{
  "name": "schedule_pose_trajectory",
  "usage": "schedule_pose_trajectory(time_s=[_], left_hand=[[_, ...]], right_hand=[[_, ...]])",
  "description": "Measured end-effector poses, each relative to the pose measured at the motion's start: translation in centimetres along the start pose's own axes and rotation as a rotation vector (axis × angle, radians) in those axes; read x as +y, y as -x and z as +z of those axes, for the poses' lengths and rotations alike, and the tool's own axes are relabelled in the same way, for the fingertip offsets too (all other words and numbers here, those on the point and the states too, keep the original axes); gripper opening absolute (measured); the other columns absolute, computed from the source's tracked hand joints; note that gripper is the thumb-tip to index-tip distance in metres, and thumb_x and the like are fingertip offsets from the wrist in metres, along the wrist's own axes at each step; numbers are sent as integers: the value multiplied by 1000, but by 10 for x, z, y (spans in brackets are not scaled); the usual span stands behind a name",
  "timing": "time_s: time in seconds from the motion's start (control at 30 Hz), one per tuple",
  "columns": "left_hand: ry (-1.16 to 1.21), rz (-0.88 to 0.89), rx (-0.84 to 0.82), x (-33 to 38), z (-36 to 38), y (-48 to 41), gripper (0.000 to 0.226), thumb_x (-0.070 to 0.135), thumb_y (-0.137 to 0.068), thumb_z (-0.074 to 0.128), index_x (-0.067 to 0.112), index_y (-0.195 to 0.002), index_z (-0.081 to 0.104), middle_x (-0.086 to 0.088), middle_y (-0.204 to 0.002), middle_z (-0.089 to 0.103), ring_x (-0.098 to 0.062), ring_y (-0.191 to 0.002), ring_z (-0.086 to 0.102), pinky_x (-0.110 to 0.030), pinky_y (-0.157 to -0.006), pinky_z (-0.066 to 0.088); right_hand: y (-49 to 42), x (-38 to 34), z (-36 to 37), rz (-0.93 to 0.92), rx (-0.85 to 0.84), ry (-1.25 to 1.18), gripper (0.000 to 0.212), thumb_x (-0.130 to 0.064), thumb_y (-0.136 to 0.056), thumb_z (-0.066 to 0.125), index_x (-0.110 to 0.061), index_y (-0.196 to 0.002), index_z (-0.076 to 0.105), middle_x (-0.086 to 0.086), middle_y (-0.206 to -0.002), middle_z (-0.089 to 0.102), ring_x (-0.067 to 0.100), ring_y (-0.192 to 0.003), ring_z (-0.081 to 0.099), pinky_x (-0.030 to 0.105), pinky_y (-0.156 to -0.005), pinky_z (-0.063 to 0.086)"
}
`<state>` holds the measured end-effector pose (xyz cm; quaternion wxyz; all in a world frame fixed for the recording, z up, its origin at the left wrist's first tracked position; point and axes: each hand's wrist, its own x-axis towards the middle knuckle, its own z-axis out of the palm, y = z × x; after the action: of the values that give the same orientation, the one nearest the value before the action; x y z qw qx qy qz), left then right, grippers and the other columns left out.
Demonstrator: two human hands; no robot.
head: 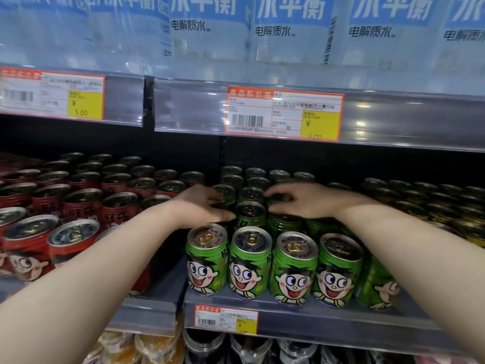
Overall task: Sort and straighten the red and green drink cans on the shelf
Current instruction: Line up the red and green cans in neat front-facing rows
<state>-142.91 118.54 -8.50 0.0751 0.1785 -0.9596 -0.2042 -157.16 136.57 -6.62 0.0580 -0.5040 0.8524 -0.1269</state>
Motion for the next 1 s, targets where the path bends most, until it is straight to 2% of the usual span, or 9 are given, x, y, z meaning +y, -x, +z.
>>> schedule_pose_trajectory(time_s=[0.1,0.17,0.27,0.37,0.6,0.73,0.83,0.93,1.0], left_hand=[[-6,53,70,14,2,2,59,52,-80,61,27,-132,49,-4,-142,41,-21,-129,41,-27,-104,34],[-6,132,73,32,7,2,55,50,-82,60,30,-131,49,-2,-143,39,-20,-130,40,-28,-106,34],[-66,256,21,63,20,-3,52,45,-84,60,29,-132,48,-1,-144,40,-20,-131,38,-27,-107,31],[-128,323,-41,84,35,-12,50,42,-86,57,27,-133,48,-3,-142,44,-22,-129,40,-31,-107,33],[-189,309,-75,91,52,-29,38,30,-91,53,26,-129,53,-5,-140,44,-21,-127,40,-25,-103,32],[-161,328,-82,87,49,-25,38,32,-92,52,24,-129,53,-3,-140,45,-20,-128,41,-24,-104,31],[-78,306,-23,76,42,-14,39,34,-91,53,25,-129,53,-2,-136,48,-20,-125,43,-29,-106,33],[-20,269,47,60,31,3,37,36,-90,53,26,-126,56,1,-134,50,-18,-122,46,-23,-101,34],[1,219,91,47,23,19,38,42,-88,53,27,-123,58,1,-130,54,-17,-119,49,-24,-99,38]], right_hand=[[23,25,-23,85,56,-1,34,-35,-88,58,-21,-119,59,0,-122,57,11,-108,52,22,-89,40],[39,41,-29,180,-32,127,33,-38,-85,62,-24,-115,60,-1,-119,59,12,-104,53,21,-84,40],[57,53,-26,279,-109,167,46,-48,-80,64,-29,-121,56,-3,-126,55,14,-110,52,20,-84,38],[63,55,-17,276,-65,104,54,-50,-82,61,-28,-130,50,-4,-136,50,15,-121,48,16,-90,34],[67,60,-13,244,3,75,38,-38,-84,64,-24,-119,61,-3,-127,58,14,-114,53,20,-91,39],[74,71,-15,251,34,49,46,-44,-83,62,-28,-125,55,-1,-135,47,17,-126,43,21,-99,32],[79,82,-15,340,48,31,53,-46,-83,61,-28,-131,48,-1,-142,42,18,-129,41,21,-99,32],[83,85,-14,374,18,12,48,-45,-86,58,-30,-130,48,-2,-141,44,17,-126,44,20,-95,33],[87,82,-12,327,143,104,43,-46,-87,55,-29,-126,53,0,-137,47,18,-124,44,22,-97,33]])
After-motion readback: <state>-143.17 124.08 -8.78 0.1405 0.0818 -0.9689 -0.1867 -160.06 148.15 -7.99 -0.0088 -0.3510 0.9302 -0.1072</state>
